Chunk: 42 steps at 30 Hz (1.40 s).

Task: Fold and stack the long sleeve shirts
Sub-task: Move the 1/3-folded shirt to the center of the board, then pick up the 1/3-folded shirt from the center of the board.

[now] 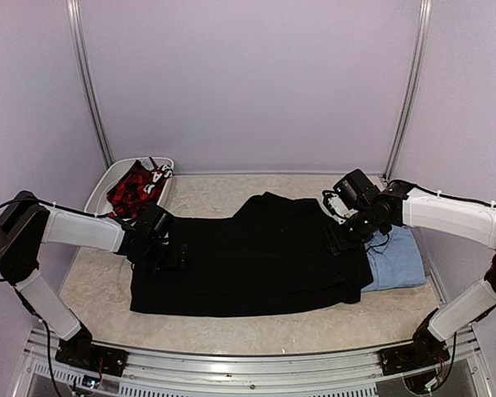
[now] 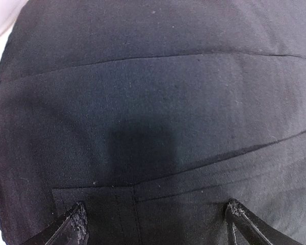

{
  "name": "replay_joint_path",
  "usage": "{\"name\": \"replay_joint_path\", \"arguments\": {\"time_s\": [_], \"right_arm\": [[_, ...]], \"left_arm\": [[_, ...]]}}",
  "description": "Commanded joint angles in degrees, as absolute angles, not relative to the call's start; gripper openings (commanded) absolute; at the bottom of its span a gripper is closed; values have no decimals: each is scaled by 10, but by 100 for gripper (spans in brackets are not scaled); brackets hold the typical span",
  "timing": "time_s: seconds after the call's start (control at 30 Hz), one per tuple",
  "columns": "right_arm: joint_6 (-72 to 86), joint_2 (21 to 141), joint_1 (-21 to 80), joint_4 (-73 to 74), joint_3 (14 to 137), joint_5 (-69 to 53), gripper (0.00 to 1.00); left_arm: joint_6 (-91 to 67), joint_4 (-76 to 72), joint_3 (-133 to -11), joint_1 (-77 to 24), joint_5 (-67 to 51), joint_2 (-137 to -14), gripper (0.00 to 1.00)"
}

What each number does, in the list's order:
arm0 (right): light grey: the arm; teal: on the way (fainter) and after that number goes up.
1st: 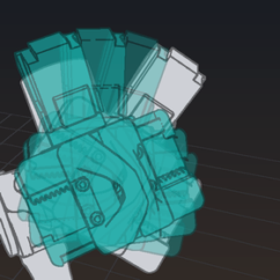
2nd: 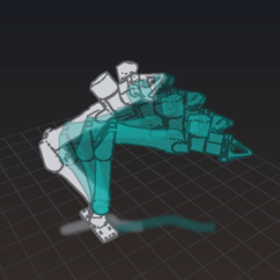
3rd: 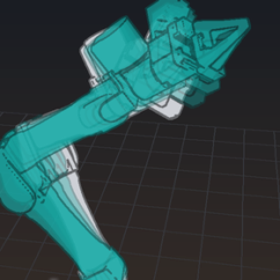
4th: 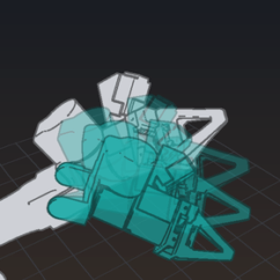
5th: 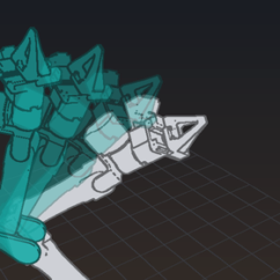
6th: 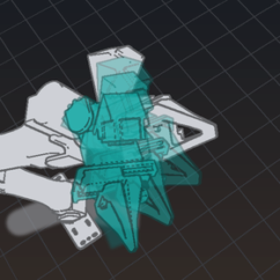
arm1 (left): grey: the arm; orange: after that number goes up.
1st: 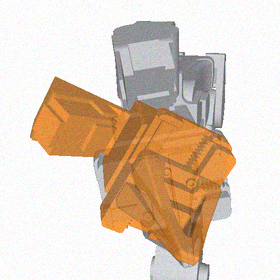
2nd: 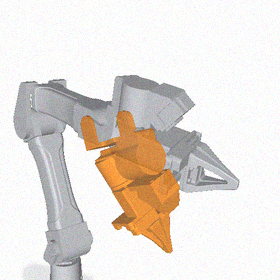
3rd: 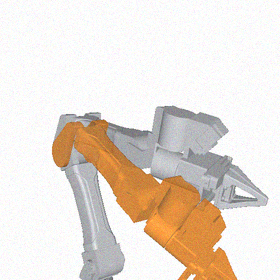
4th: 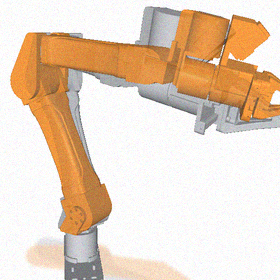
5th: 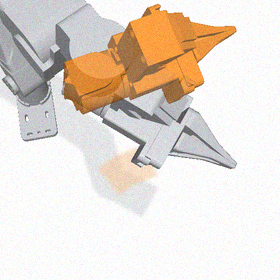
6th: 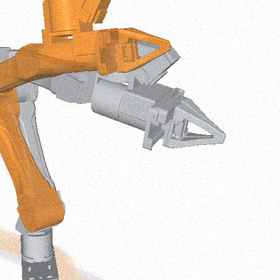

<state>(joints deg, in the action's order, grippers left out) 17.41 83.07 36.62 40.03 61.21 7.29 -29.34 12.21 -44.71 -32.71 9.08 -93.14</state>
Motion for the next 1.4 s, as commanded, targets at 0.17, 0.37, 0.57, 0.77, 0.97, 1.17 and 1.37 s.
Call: {"name": "replay_joint_path", "arguments": {"time_s": [0.17, 0.37, 0.57, 0.77, 0.97, 1.17, 1.37], "right_arm": [[250, 719, 416, 425, 541, 12, 69], [324, 697, 463, 431, 483, 36, 67], [387, 680, 499, 456, 463, 89, 63], [442, 646, 566, 492, 466, 116, 67], [484, 631, 639, 486, 458, 101, 68], [501, 631, 655, 458, 431, 113, 68], [479, 668, 610, 444, 422, 128, 68]], "left_arm": [[-292, 124, -434, -345, 78, -829, 99], [-301, 27, -419, -347, -4, -750, 99], [-311, -76, -383, -385, -108, -751, 99], [-323, -128, -368, -421, -109, -805, 99], [-342, -147, -373, -433, -113, -886, 99], [-348, -159, -375, -439, -117, -934, 98], [-348, -157, -368, -439, -113, -940, 98]]}}
